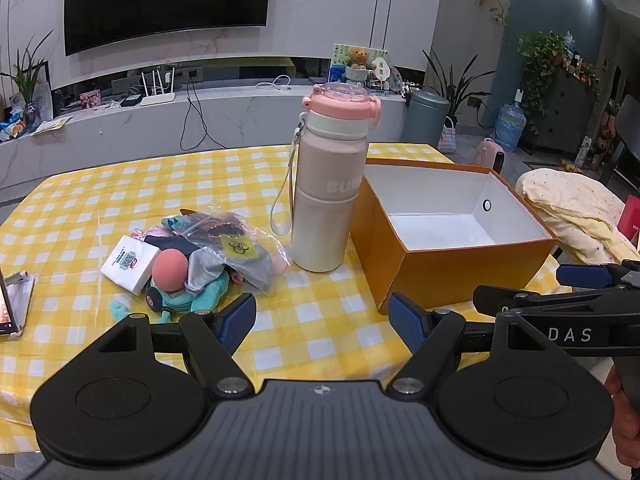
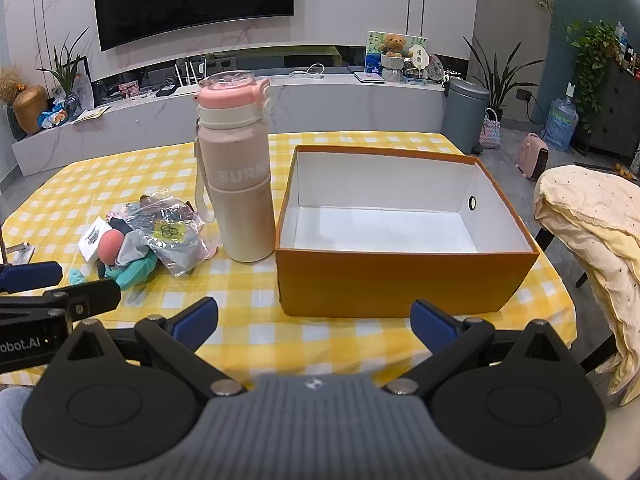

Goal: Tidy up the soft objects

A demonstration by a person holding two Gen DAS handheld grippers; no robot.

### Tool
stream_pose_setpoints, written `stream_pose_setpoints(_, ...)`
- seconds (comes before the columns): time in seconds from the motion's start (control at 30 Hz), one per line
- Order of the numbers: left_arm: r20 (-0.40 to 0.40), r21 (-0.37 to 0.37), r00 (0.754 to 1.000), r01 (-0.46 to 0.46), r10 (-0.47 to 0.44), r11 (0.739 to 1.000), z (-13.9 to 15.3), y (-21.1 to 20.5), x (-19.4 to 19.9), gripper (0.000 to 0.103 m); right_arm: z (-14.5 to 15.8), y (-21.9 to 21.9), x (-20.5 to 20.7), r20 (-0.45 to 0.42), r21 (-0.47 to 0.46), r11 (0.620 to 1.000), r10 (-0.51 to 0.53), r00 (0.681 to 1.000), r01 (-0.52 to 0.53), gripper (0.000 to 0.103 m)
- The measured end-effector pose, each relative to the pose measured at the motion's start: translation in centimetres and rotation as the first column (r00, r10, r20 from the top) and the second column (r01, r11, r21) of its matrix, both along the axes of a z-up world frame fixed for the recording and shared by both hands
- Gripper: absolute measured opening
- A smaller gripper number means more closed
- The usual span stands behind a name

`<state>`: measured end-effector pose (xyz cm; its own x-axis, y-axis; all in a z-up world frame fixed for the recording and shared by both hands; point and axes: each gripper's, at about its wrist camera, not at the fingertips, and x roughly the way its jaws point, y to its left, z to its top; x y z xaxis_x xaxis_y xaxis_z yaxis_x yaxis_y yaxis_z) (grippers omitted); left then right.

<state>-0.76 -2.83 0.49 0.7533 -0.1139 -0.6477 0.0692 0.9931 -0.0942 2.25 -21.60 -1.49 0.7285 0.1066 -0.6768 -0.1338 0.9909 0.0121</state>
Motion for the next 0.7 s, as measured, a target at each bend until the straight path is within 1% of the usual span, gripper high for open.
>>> stream_pose_setpoints(0.5,0.004,-0.009,1.0,0.007,-0.007,1.0,-0.3,0.2,-0.2,0.089,-0.2,0.0,-0.1,0.002,0.007,1.0,0.006,1.0,-0.006,0.1)
stream_pose_setpoints(0.63,0.011,-0.029,1.0,0.014,-0.014,0.999,-0.8,1.2,-0.3,0.089,-0.6,0.1,-0.3,0.041,0.043,0.999,0.031,0.999,-0.033,0.1)
stream_pose_setpoints(0.7,0.013,-0.034,1.0,0.009,-0.009,0.999,-1.1,1.7,-0.3,0.088,-0.7,0.7,-0.1,0.06,0.03,0.998,0.057,0.997,-0.059,0.1)
